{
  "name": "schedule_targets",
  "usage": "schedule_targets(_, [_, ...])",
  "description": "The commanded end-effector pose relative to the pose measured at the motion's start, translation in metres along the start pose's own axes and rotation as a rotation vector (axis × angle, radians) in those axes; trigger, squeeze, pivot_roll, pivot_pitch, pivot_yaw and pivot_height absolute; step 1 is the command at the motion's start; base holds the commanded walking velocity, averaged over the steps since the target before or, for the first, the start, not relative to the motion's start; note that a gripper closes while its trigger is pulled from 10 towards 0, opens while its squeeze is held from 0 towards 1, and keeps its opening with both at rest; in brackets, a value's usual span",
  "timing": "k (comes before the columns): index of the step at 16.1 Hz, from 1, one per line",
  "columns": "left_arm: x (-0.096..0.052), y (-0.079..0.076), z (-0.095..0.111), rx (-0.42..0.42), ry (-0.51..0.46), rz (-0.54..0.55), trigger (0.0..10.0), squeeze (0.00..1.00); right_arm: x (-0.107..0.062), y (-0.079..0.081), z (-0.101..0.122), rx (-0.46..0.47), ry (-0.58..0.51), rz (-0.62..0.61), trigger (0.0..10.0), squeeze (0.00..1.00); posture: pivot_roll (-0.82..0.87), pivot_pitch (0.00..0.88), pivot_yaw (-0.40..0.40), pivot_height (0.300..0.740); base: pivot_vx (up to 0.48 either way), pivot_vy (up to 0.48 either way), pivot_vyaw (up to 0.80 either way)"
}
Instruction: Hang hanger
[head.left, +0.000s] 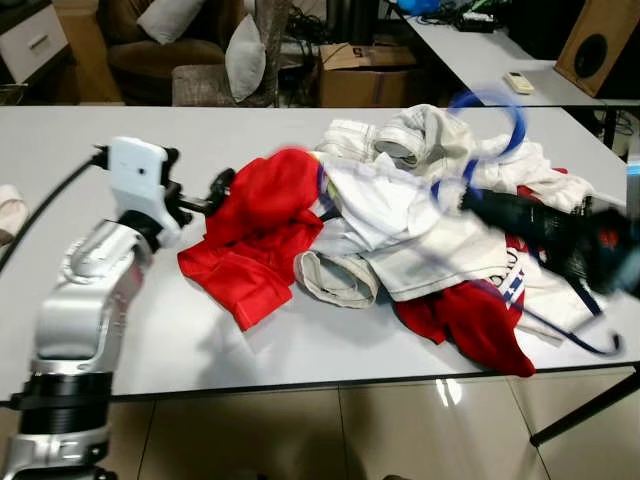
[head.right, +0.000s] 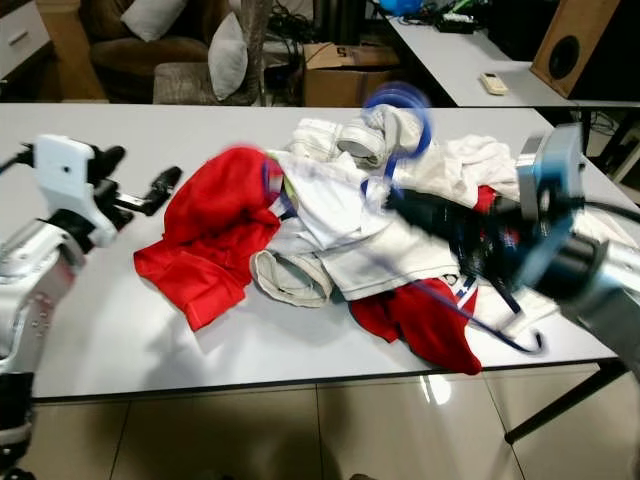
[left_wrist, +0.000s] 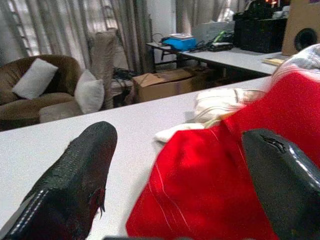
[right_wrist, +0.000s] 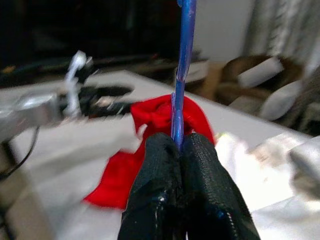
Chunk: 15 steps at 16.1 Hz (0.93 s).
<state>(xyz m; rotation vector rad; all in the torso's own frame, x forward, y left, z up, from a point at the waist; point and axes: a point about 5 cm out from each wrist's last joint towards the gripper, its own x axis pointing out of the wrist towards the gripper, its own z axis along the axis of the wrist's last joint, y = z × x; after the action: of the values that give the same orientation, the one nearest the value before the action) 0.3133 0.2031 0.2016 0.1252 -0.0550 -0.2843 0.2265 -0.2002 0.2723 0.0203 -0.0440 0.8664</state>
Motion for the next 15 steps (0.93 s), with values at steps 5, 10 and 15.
schedule_targets(5, [0.005,-0.021,0.013,0.022,-0.07,-0.073,10.0,0.0,0.003,0.002,-0.026,-0.039,0.183,-0.063,10.0,0.0,-0.12,0.0,0.024,0.74,0.0,0.0,0.0])
schedule_targets(10, [0.024,-0.08,0.019,-0.165,-0.144,-0.362,10.0,0.0,0.022,-0.003,-0.033,-0.137,0.302,-0.024,10.0,0.0,-0.13,0.0,0.009,0.74,0.0,0.0,0.0])
schedule_targets(15, [0.039,-0.079,-0.03,0.123,0.081,-0.265,10.0,0.0,0.001,-0.002,-0.021,-0.207,0.431,0.085,10.0,0.0,-0.15,0.0,0.013,0.74,0.0,0.0,0.0])
